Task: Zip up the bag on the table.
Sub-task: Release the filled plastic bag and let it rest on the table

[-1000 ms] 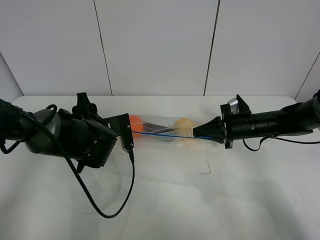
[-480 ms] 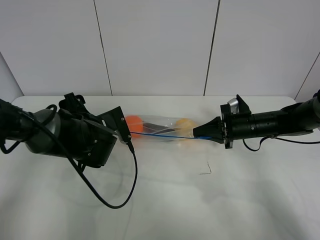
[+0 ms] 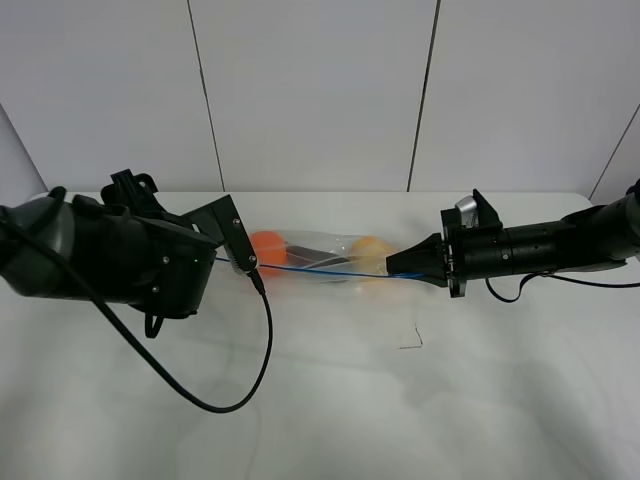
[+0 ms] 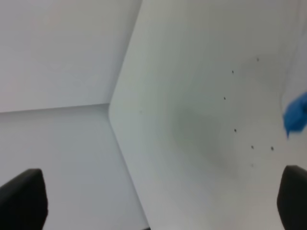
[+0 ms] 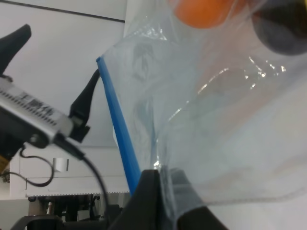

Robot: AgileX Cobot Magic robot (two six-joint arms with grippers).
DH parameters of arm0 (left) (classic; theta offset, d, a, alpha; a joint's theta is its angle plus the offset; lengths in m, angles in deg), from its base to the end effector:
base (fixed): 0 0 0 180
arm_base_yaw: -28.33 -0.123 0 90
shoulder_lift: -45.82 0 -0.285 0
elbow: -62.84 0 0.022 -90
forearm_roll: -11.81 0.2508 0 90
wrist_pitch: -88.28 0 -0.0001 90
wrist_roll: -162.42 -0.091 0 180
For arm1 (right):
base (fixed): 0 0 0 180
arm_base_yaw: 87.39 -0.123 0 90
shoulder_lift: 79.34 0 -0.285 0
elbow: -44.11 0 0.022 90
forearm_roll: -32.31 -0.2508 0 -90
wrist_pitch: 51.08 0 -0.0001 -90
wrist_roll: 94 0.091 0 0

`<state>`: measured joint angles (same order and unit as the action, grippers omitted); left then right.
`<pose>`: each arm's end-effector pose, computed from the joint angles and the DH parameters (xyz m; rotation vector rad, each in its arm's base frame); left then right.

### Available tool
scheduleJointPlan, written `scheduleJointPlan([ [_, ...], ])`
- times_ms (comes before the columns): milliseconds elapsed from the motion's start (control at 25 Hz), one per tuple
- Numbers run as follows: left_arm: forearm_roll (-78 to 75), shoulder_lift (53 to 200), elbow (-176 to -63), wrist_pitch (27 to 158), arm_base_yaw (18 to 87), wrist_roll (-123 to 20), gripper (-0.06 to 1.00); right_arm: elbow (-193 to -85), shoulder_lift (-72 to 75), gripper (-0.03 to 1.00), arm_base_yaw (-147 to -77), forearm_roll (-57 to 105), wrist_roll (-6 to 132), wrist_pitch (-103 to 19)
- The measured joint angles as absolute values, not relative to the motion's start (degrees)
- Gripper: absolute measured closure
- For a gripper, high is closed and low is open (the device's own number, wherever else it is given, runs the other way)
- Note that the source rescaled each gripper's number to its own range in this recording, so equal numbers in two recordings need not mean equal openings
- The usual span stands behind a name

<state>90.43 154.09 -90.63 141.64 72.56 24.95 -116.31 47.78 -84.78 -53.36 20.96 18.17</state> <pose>0.2729 -0.1657 0.1841 1.1331 2.0426 1.0320 0.3439 0.0693 0.1223 0.0067 2.4049 1.6679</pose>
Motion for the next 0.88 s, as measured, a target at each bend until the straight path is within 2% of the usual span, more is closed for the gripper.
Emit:
scheduleJointPlan([
  [120, 84.5, 150.0, -90.6, 138.6, 69.0, 23.2, -0.06, -116.3, 47.8, 0.97, -84.8, -53.4, 21.0, 18.2],
  [240, 76.4, 145.3, -90.6, 135.8, 62.7, 18.4, -0.06, -116.3, 47.8, 0.97, -84.8, -53.4, 21.0, 18.2],
  [480, 53.2, 136.7, -93.4, 131.4, 45.8, 4.7, -0.06, -116.3, 47.8, 0.97, -84.8, -53.0, 21.0, 18.1],
  [680, 31.6, 135.0, -99.5, 134.4, 34.1, -10.3, -0.06, -116.3, 47.8, 0.97, -84.8, -52.0, 21.0, 17.9],
  [880, 21.5, 134.6, -102.2, 139.8, 25.5, -16.2, -0.06, -116.3, 47.8, 0.97, -84.8, -50.7, 21.0, 17.8],
])
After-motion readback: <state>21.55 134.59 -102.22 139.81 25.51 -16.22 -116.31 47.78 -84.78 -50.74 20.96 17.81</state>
